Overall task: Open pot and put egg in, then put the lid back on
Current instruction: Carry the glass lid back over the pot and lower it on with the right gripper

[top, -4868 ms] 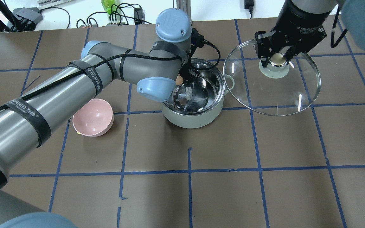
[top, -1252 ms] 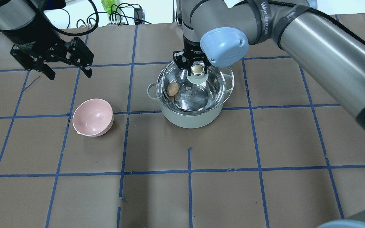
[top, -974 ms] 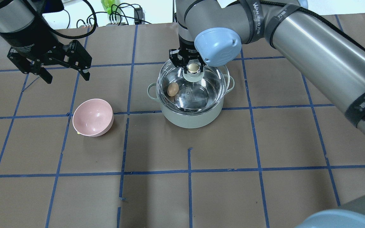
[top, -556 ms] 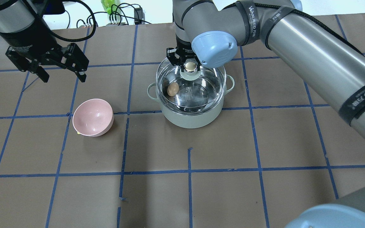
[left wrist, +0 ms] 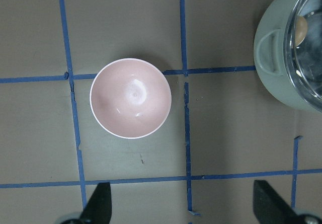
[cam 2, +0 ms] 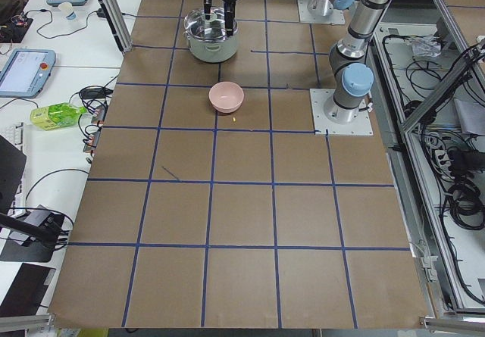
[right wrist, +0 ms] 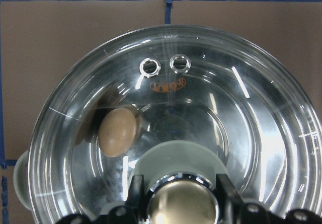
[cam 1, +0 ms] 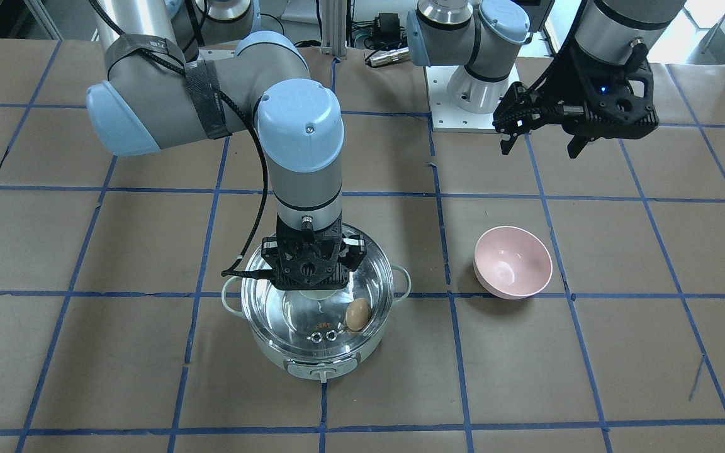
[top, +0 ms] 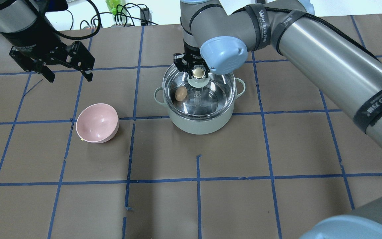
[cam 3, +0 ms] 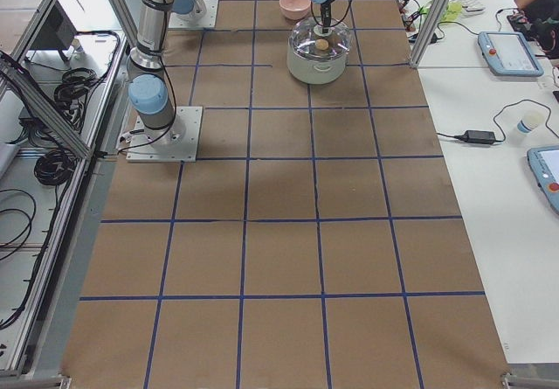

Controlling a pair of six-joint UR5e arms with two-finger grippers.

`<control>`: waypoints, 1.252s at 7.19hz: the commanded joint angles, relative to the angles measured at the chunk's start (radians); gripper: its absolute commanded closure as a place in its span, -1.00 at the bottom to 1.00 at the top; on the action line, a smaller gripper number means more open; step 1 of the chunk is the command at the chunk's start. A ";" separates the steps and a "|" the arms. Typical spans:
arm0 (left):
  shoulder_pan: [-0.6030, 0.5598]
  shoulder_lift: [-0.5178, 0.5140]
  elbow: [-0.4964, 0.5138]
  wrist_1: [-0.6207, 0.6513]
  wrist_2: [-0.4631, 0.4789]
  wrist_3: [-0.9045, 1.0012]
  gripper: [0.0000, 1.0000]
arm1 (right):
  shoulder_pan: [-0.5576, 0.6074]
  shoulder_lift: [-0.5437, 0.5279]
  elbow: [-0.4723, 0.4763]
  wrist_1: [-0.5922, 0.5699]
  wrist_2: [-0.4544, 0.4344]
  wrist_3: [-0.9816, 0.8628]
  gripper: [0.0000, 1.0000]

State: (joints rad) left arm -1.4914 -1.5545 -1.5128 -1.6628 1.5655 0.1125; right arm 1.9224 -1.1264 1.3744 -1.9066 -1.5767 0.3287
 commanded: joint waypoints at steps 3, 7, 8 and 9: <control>0.000 0.002 -0.006 0.003 -0.002 0.000 -1.00 | 0.001 0.000 0.008 -0.006 -0.008 -0.002 0.99; -0.001 0.002 -0.006 0.005 -0.004 0.000 -1.00 | 0.001 -0.001 0.018 -0.012 -0.005 -0.002 0.99; 0.000 0.002 -0.006 0.005 -0.004 0.000 -1.00 | 0.001 -0.001 0.020 -0.012 -0.005 -0.002 0.99; 0.000 0.002 -0.004 0.005 -0.004 0.000 -1.00 | 0.001 -0.001 0.020 -0.012 0.001 -0.002 0.99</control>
State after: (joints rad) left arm -1.4915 -1.5524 -1.5182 -1.6584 1.5616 0.1120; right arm 1.9236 -1.1274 1.3935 -1.9185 -1.5802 0.3267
